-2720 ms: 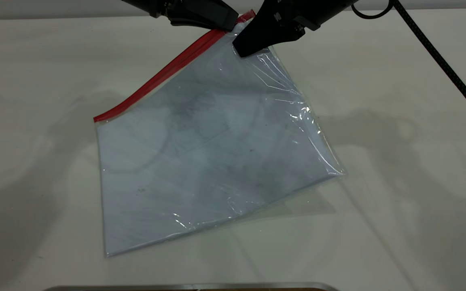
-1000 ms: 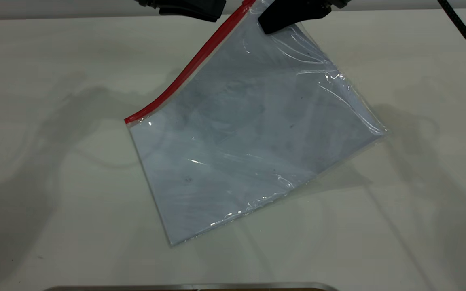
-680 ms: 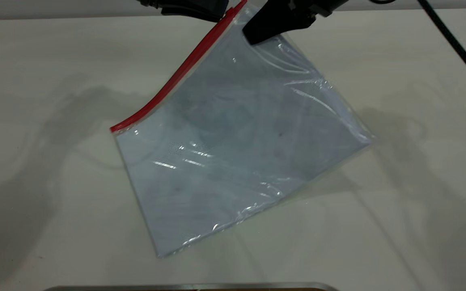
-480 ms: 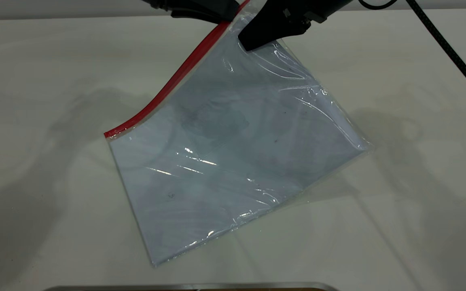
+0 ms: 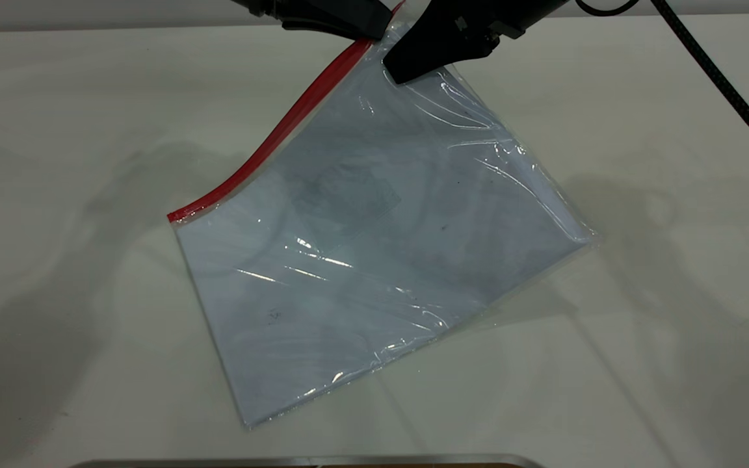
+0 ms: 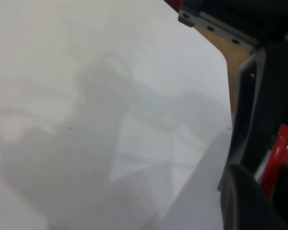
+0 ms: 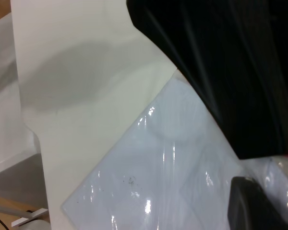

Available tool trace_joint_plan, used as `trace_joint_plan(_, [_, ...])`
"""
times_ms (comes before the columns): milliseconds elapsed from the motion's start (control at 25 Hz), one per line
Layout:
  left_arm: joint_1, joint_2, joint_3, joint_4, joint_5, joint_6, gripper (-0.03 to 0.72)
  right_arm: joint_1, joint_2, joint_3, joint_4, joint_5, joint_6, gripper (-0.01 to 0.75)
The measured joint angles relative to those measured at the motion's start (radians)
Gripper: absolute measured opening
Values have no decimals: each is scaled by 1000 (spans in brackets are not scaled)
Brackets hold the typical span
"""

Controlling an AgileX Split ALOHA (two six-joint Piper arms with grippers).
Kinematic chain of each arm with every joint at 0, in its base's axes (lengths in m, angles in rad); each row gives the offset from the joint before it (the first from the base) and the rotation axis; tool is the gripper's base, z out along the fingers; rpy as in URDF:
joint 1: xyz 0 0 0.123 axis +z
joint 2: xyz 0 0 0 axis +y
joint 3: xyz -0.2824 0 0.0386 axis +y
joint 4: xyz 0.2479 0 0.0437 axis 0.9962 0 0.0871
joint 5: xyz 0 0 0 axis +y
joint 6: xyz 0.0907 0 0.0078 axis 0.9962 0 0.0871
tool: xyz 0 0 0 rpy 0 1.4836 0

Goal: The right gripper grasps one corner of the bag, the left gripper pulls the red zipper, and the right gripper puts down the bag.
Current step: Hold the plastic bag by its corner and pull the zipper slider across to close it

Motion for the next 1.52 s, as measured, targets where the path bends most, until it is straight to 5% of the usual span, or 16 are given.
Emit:
trace_joint_plan(400, [-1,0,-1,-5,-13,27,62,-23,0,0,23,1,-1,34])
trace_joint_plan(1520, [20,-13,-7,101,-136,47,59,-150,-53,3,88,117,-7,34])
